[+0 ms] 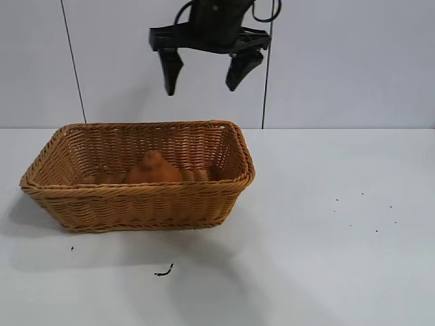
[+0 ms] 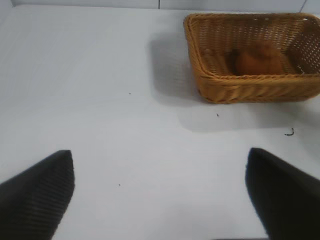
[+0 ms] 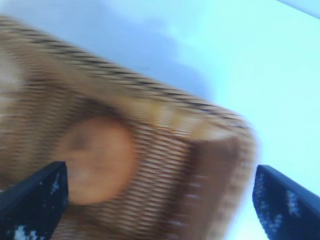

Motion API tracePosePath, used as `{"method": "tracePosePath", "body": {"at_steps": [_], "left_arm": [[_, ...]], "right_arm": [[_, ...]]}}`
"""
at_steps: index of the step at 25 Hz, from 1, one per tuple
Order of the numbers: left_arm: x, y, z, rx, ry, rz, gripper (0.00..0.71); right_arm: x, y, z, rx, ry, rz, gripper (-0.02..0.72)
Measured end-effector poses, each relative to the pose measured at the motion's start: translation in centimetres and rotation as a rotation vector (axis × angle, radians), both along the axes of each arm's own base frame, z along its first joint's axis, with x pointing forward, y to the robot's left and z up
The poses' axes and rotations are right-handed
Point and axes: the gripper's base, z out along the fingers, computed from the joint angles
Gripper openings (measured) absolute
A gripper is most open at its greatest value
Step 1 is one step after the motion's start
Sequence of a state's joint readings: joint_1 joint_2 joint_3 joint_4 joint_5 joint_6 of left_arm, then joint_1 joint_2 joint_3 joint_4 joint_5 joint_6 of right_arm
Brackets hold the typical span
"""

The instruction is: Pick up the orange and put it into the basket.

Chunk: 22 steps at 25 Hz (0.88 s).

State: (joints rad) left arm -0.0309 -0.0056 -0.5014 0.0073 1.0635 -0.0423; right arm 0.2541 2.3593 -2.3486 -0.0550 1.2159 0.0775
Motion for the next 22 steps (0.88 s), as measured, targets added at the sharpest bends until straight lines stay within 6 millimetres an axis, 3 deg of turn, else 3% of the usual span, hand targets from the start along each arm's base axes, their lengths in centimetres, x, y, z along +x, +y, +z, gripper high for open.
{"method": "tracePosePath", "body": {"at_steps": [6, 12, 17, 22], "left_arm": [[0.0, 0.0, 0.0, 0.000, 0.000, 0.000, 0.666], [0.0, 0.0, 0.0, 0.000, 0.000, 0.000, 0.666], [0.0, 0.0, 0.0, 0.000, 0.000, 0.000, 0.666], [0.0, 0.0, 0.0, 0.000, 0.000, 0.000, 0.666]], "right_arm": [[1.2, -6.7, 0.0, 0.007, 0.005, -0.134, 0.694], [0.8, -8.8, -0.1, 0.048, 0.033, -0.173, 0.694], [-2.3, -9.1, 0.6, 0.033, 0.110, -0.170, 0.694], [-7.7, -9.4, 1.8, 0.020, 0.195, -0.172, 0.694]]}}
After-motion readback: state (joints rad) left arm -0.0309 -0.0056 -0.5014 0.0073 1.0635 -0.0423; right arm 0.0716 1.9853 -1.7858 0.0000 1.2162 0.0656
